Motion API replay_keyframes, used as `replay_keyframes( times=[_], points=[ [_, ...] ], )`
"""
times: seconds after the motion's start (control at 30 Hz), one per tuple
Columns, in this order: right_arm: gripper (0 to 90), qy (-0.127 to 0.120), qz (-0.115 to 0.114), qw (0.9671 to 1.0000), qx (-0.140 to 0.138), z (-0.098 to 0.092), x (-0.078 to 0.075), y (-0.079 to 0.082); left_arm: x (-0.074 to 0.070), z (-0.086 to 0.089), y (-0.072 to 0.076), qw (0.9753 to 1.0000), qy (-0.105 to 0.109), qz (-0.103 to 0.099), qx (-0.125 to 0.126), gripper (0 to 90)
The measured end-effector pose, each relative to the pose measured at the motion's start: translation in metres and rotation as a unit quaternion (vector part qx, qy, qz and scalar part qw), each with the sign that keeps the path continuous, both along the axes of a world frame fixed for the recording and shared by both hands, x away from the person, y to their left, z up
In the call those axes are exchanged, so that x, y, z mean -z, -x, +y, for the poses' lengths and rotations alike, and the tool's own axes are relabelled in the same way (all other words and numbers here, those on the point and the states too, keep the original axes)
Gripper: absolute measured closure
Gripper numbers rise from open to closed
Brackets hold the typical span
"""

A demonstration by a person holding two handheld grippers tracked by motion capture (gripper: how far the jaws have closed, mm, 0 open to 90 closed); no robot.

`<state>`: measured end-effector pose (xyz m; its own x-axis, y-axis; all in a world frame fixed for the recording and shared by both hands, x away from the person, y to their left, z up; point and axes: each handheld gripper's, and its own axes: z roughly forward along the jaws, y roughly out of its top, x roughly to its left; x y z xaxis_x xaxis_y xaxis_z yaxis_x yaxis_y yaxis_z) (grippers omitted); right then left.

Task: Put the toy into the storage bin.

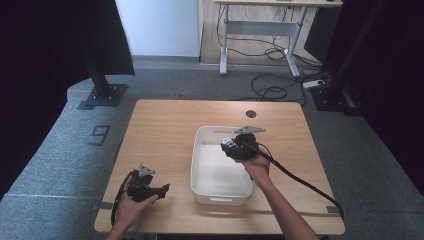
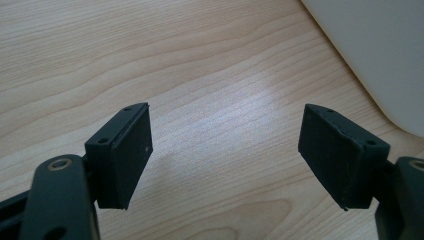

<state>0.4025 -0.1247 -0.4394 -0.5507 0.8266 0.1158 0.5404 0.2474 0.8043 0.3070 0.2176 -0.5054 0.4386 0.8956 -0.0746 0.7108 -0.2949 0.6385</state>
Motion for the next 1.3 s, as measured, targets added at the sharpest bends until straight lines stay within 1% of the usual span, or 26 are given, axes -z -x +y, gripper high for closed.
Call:
replay_keyframes(
  times=[0.07,0.13,0.17,0.27,0.33,0.37,0.43,0.47,0.63,0.7,0.77,0.9,1.2,1.3],
  points=[
    [50.0,-0.001,0.002,1.0,-0.001,0.0,0.0,-0.001,0.0,0.0,0.0,1.0,0.0,0.0,-0.001,22.3],
    [50.0,0.012,0.0,0.9999,0.0,0.003,-0.001,-0.001,0.0,0.0,0.0,1.0,-0.001,0.0,-0.001,22.3],
    [50.0,0.014,-0.001,0.9999,-0.004,0.005,-0.002,-0.001,0.0,0.0,0.0,1.0,-0.001,0.0,-0.001,22.3],
    [50.0,0.005,-0.003,0.9999,-0.01,0.009,-0.005,-0.001,0.0,0.0,0.0,1.0,0.001,0.0,-0.001,22.3],
    [50.0,-0.004,0.001,0.9999,-0.01,0.01,-0.006,-0.002,0.0,0.0,0.0,1.0,0.001,0.0,-0.001,22.3],
    [50.0,-0.004,0.002,0.9999,-0.009,0.01,-0.005,-0.002,0.0,0.0,0.0,1.0,0.001,0.0,0.0,22.3],
    [50.0,0.003,0.004,1.0,-0.008,0.011,-0.004,-0.003,0.0,0.0,0.0,1.0,0.0,0.0,0.0,22.3],
    [50.0,0.011,0.003,0.9999,-0.009,0.012,-0.004,-0.004,0.0,0.0,0.0,1.0,0.0,0.001,0.0,22.3],
    [50.0,0.018,0.002,0.9997,-0.015,0.021,-0.003,-0.005,0.0,0.001,0.0,1.0,0.002,0.001,0.0,22.4],
    [50.0,0.011,0.006,0.9998,-0.018,0.023,-0.003,-0.006,0.0,0.001,0.0,1.0,0.002,0.001,0.0,22.4],
    [50.0,0.011,0.01,0.9998,-0.015,0.024,-0.002,-0.008,0.0,0.001,0.0,1.0,0.002,0.001,0.001,22.4],
    [50.0,0.02,0.014,0.9996,-0.011,0.024,0.002,-0.012,0.0,0.001,0.0,1.0,0.002,0.002,0.001,22.5],
    [50.0,0.026,0.025,0.9993,-0.005,0.027,0.009,-0.018,0.0,0.001,0.0,1.0,0.002,0.003,0.002,22.6],
    [50.0,0.037,0.026,0.999,-0.006,0.029,0.014,-0.021,0.0,0.001,0.0,1.0,0.002,0.002,0.001,22.6]
  ],
)
